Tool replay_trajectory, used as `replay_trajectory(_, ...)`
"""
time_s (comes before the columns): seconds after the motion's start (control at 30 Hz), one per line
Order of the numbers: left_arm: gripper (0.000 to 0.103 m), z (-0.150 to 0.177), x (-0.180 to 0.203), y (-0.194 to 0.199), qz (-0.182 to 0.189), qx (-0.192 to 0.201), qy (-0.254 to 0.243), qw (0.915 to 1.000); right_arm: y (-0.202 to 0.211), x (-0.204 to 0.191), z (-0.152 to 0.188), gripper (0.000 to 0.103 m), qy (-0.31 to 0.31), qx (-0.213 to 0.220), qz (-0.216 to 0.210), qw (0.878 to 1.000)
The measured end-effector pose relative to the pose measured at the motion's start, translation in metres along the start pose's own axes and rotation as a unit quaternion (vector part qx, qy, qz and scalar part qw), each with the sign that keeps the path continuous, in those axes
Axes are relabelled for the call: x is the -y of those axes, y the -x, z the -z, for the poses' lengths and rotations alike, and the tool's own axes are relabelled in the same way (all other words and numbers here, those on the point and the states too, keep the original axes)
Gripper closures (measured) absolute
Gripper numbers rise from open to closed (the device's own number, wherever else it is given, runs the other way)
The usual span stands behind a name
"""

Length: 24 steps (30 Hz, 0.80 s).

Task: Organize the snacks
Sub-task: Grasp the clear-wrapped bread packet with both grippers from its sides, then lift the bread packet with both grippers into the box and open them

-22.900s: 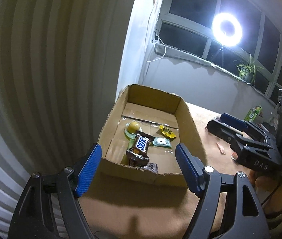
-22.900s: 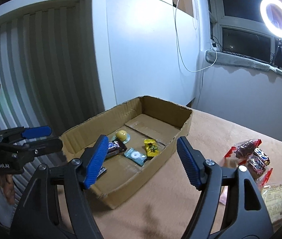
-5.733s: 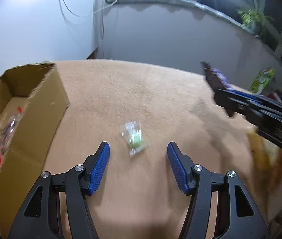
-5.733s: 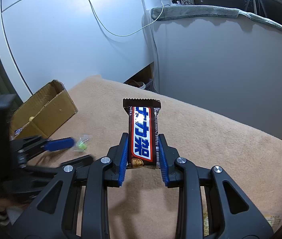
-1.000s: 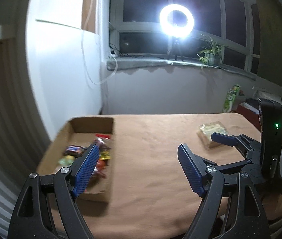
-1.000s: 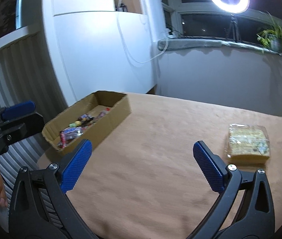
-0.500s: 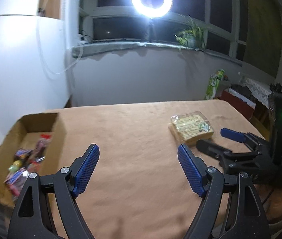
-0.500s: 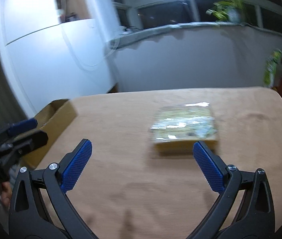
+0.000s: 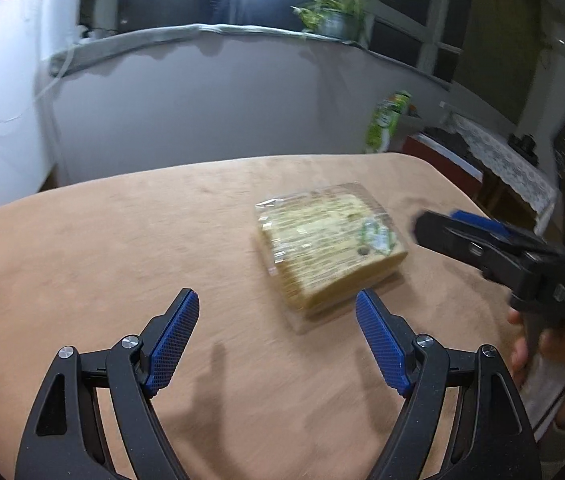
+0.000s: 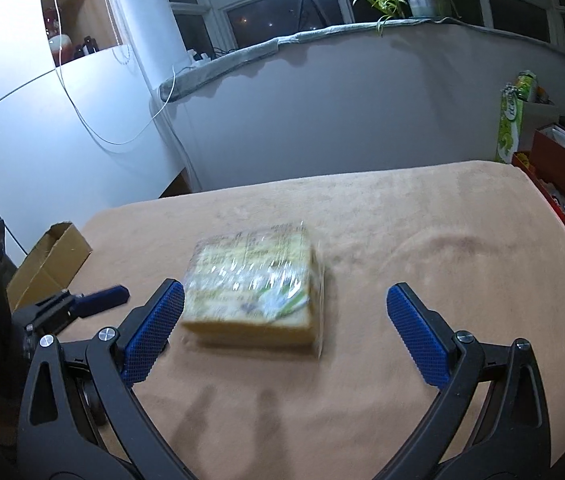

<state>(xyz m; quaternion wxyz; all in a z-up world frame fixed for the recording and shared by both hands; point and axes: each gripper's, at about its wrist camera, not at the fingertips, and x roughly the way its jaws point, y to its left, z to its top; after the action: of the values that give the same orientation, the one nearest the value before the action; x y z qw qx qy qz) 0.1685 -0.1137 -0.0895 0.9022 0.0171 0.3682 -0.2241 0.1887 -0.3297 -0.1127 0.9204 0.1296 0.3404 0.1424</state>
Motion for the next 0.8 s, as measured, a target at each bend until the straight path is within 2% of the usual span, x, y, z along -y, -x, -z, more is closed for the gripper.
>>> replay_trajectory(0.23, 0.023, -0.009, 0.014, -0.031, 0.018, -0.041, -0.032, 0.9985, -0.052, 0.017, -0.012, 0.0, 0.0, -0.064, -0.026, 0.998)
replay_trajectory(0.27, 0.023, -0.01, 0.015, -0.036, 0.017, -0.049, -0.034, 0.9981, -0.056, 0.019, -0.011, 0.003, -0.002, -0.069, -0.028, 0.997)
replay_trajectory(0.33, 0.026, -0.009, 0.016, -0.047, 0.017, -0.067, -0.034, 0.9971, -0.061, 0.023, -0.008, 0.02, -0.011, -0.074, -0.046, 0.996)
replay_trajectory(0.37, 0.036, -0.008, 0.017, -0.052, 0.016, -0.077, -0.036, 0.9963, -0.062, 0.025, -0.008, 0.023, -0.015, -0.074, -0.059, 0.995)
replay_trajectory(0.43, 0.043, -0.008, 0.021, -0.052, 0.008, -0.074, -0.048, 0.996, -0.062, 0.025, -0.007, 0.034, -0.014, -0.072, -0.069, 0.995)
replay_trajectory(0.5, 0.047, -0.008, 0.024, -0.052, 0.002, -0.074, -0.057, 0.9956, -0.061, 0.024, -0.007, 0.038, -0.011, -0.069, -0.074, 0.995)
replay_trajectory(0.8, 0.053, -0.005, 0.027, -0.04, 0.004, -0.055, -0.065, 0.9964, -0.04, 0.014, -0.007, 0.041, -0.011, -0.053, -0.065, 0.996)
